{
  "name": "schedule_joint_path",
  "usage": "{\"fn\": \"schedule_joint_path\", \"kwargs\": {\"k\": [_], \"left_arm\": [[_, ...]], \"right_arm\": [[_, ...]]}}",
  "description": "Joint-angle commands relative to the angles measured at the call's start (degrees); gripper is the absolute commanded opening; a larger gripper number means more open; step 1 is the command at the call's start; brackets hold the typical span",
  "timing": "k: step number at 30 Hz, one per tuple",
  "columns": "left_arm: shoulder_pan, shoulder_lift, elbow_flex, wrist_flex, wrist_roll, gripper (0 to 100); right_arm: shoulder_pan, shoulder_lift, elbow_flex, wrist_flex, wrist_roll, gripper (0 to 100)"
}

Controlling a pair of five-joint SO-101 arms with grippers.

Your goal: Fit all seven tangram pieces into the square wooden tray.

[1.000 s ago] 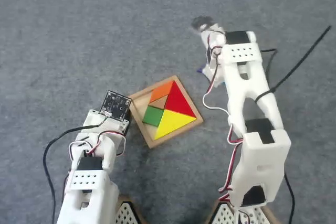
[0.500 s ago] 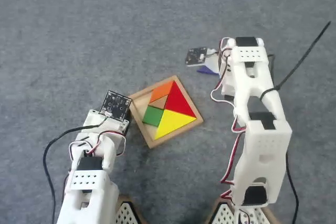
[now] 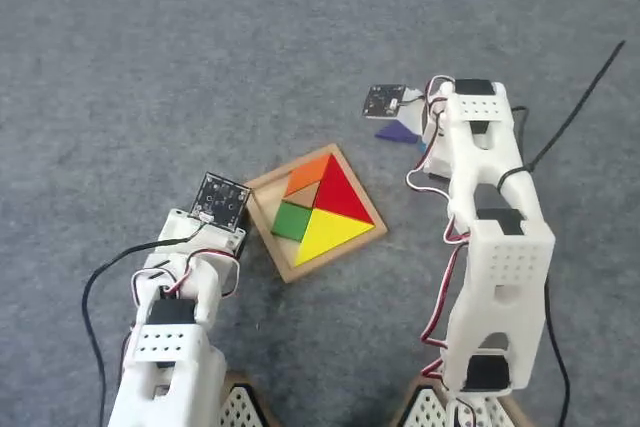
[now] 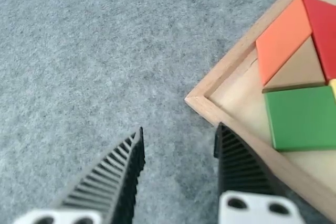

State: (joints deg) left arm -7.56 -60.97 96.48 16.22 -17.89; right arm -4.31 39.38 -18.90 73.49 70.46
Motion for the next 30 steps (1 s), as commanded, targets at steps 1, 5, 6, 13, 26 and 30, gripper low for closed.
{"fn": "schedule_joint_path", "kwargs": {"k": [1,5,6,13,26,30], "left_arm": [[0.1,-1.3,-0.5,0.3,0.4,20],[0.1,-1.3,-0.5,0.3,0.4,20],[0.1,-1.3,-0.5,0.3,0.4,20],[0.1,-1.3,-0.5,0.3,0.4,20],[0.1,-1.3,-0.5,0.3,0.4,20],[0.1,-1.3,-0.5,0.3,0.4,20]], "right_arm": [[-0.3,-0.7,-1.8,0.7,-1.0,12.6],[-0.3,-0.3,-4.3,4.6,-1.1,8.3],[-0.4,-0.6,-4.7,5.7,-1.1,8.0],[-1.5,-1.5,-7.8,11.0,-9.8,7.5],[-4.5,-2.7,-7.7,8.4,-36.1,21.5],[-4.6,1.3,-7.8,5.8,-36.9,31.0]]}}
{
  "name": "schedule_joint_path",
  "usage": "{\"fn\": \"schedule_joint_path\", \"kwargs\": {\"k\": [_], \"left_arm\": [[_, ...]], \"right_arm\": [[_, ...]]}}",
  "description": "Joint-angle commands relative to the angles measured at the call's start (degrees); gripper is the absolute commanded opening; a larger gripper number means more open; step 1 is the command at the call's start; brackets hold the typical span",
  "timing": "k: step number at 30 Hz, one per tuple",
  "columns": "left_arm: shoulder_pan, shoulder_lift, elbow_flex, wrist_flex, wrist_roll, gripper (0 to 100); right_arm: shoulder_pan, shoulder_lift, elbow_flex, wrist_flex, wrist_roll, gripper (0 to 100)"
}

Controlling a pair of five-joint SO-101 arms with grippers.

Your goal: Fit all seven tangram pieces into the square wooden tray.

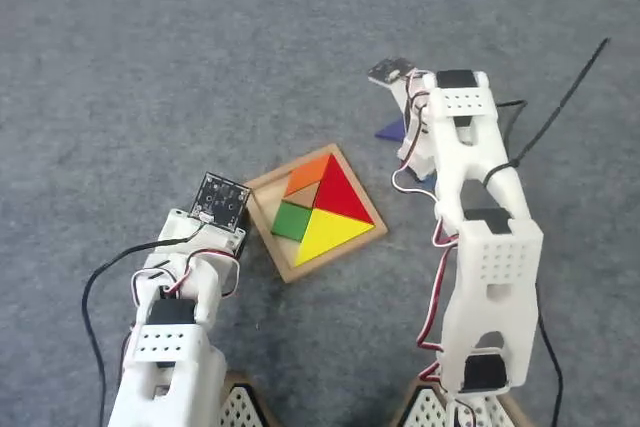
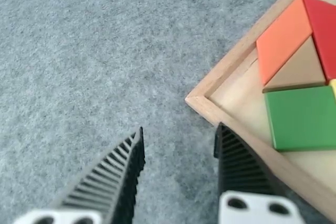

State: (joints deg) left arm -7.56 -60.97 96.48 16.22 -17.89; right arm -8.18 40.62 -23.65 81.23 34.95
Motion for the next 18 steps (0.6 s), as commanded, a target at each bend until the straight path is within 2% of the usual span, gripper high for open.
{"fn": "schedule_joint_path", "kwargs": {"k": [1,11,15,18], "left_arm": [[0.1,-1.3,-0.5,0.3,0.4,20],[0.1,-1.3,-0.5,0.3,0.4,20],[0.1,-1.3,-0.5,0.4,0.4,20],[0.1,-1.3,-0.5,0.4,0.4,20]], "right_arm": [[-0.8,0.7,-3.1,-2.5,-2.6,31.7],[-1.2,1.5,-3.2,-2.6,-18.7,31.5],[-1.4,1.6,-3.2,-2.3,-19.8,20.6],[-1.3,1.7,-3.2,-2.8,-24.5,13.5]]}}
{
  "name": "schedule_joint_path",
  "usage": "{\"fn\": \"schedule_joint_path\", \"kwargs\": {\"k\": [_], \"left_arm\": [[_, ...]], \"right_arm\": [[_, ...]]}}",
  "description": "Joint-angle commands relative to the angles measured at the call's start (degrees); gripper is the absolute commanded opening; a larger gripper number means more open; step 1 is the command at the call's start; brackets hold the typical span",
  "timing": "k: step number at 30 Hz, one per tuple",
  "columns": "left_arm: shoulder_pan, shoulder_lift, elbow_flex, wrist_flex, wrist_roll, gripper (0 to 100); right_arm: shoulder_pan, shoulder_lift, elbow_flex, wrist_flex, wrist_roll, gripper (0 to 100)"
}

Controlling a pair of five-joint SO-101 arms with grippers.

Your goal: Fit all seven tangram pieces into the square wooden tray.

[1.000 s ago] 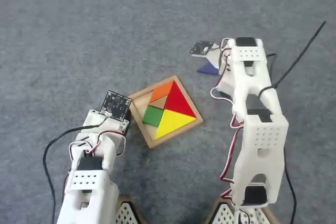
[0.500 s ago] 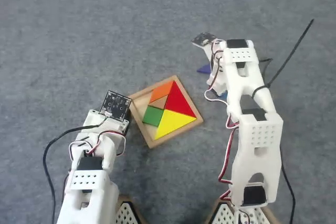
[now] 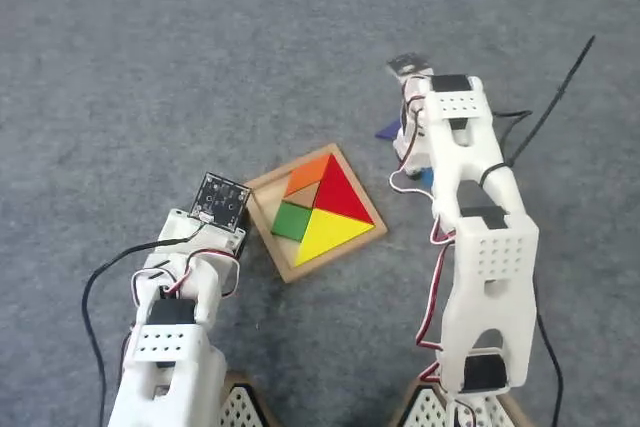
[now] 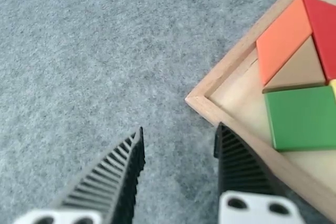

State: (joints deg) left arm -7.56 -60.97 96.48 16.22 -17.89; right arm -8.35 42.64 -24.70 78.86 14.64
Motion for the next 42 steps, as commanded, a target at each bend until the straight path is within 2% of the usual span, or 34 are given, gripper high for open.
{"fn": "schedule_joint_path", "kwargs": {"k": [1,14,20,27,35,40,42], "left_arm": [[0.1,-1.3,-0.5,0.4,0.4,20],[0.1,-1.3,-0.5,0.4,0.4,20],[0.1,-1.3,-0.5,0.4,0.4,20],[0.1,-1.3,-0.5,0.4,0.4,20],[0.1,-1.3,-0.5,0.4,0.4,20],[0.1,-1.3,-0.5,0.4,0.4,20],[0.1,-1.3,-0.5,0.4,0.4,20]], "right_arm": [[-1.2,-0.3,-2.1,-0.5,-6.1,12.8],[-1.8,-1.3,-2.1,0.3,-20.9,12.9],[-2.5,-1.5,-2.1,-0.3,-26.7,21.4],[-2.2,-1.6,-2.1,-5.3,-34.2,18.0],[-1.9,-1.1,-1.7,-5.4,-35.1,17.7],[-2.0,-1.0,-1.7,-5.4,-35.1,8.7],[-2.0,-1.0,-1.7,-4.8,-35.0,8.5]]}}
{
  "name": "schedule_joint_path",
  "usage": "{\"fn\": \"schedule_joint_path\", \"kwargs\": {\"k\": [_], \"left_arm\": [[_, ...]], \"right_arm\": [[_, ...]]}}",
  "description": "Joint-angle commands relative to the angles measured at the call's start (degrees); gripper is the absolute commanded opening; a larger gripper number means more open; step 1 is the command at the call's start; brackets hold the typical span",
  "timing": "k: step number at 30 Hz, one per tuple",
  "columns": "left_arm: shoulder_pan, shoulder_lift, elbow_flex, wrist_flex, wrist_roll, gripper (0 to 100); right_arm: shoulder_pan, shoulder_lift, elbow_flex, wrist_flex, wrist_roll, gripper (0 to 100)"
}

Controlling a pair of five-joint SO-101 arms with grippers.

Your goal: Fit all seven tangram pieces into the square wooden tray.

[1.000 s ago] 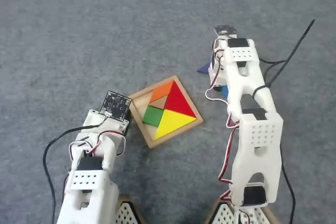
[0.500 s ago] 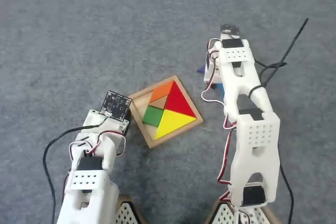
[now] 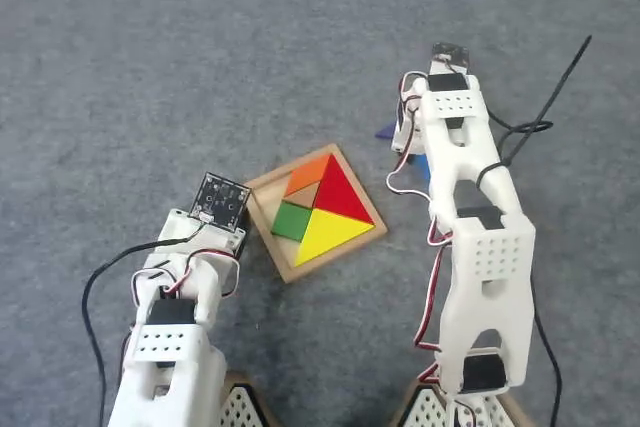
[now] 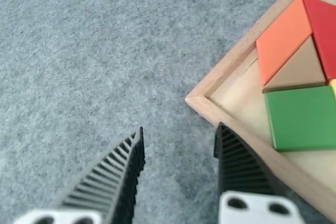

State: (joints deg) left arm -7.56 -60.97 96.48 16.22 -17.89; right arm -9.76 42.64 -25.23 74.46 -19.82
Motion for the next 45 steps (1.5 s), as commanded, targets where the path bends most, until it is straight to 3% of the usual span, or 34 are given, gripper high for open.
{"fn": "schedule_joint_path", "kwargs": {"k": [1,13,18,23,28,32,38,45], "left_arm": [[0.1,-1.3,-0.5,0.4,0.4,20],[-1.3,-1.4,-0.7,0.4,0.2,20],[-16.4,-0.9,-6.5,0.4,2.1,20],[-22.9,-0.9,-3.7,-0.8,-1.3,20],[-31.9,-0.9,-2.2,-8.0,-3.8,20],[-36.0,-0.9,-1.3,-10.3,-4.0,20],[-42.0,0.2,-0.5,-9.1,-4.0,20],[-42.3,5.7,-0.7,-7.5,-4.0,20]], "right_arm": [[-0.6,-1.1,-1.1,-0.1,-0.3,8.5],[-5.5,-10.0,-1.1,4.6,9.1,6.9],[-10.9,-14.5,-1.1,5.4,9.8,4.3],[-17.1,-15.1,-1.1,5.6,13.5,5.2],[-19.8,-15.3,-1.1,5.5,14.9,5.2],[-22.9,-15.3,-1.1,4.3,21.6,4.8],[-27.0,-15.2,-1.4,2.2,39.1,4.8],[-30.7,-14.4,-1.1,-2.5,59.9,5.1]]}}
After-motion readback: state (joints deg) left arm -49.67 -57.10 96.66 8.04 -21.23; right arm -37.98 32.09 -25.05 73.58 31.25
